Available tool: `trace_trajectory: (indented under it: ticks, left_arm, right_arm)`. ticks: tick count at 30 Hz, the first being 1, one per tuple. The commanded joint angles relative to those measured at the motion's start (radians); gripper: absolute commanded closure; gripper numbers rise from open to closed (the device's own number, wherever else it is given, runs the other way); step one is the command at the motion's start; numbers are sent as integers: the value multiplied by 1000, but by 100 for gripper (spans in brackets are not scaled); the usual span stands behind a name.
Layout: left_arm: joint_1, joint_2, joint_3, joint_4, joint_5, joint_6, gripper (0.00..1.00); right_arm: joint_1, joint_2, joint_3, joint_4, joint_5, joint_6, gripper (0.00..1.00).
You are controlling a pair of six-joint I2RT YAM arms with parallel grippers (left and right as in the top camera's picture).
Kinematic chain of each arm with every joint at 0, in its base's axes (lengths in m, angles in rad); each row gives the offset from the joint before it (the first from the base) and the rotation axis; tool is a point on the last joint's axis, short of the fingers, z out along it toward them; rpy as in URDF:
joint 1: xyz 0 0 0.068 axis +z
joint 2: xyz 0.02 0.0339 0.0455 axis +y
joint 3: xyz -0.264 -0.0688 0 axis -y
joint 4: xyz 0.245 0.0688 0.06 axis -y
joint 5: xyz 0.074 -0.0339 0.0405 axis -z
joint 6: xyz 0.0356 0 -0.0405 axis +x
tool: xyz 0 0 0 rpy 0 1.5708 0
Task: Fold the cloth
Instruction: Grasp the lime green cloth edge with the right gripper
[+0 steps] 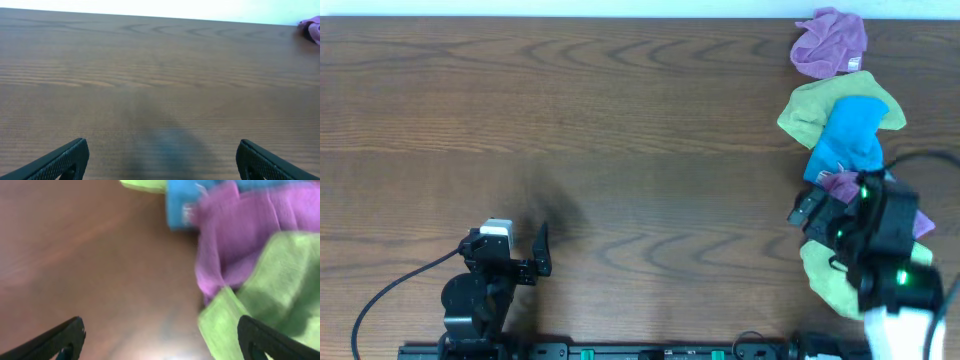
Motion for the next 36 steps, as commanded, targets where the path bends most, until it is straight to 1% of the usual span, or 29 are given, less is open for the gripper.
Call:
trace_trajectory:
  ticks: [1, 2, 5, 10, 15, 18, 25, 28, 34, 36]
  left_arm:
    - [-3, -6, -21, -3, 3, 17, 5]
    - [-3, -6, -21, -4, 3, 17, 5]
    - [-3, -6, -21, -3, 3, 17, 5]
    - [-3, -6, -21, -4, 3, 17, 5]
    - [-3, -6, -21, -4, 3, 17, 5]
    - [-3, -6, -21, -3, 3, 17, 5]
    - [-3, -6, -21, -3, 3, 17, 5]
    - [-3, -6, -21, -3, 3, 17, 5]
    - [-3, -6, -21, -4, 3, 17, 5]
    - [-3, -6, -21, -4, 3, 17, 5]
  right_arm:
    - [-13, 147, 86, -104, 60, 27, 5]
    - [-13, 207, 102, -148, 77, 27, 6]
    - [-13, 314, 109, -201, 111, 27, 7]
    - [-13, 442, 109, -265, 200, 32, 13]
    - [-13, 502, 109, -286, 327, 51, 13]
    - [-15, 502, 109, -259, 351, 61, 13]
    - [-20, 505, 108, -174, 360, 65, 35]
    - [-20, 510, 108, -183, 349, 65, 37]
    - [-20, 516, 80, -222, 320, 74, 39]
    - [-20, 516, 55, -220, 320, 93, 58]
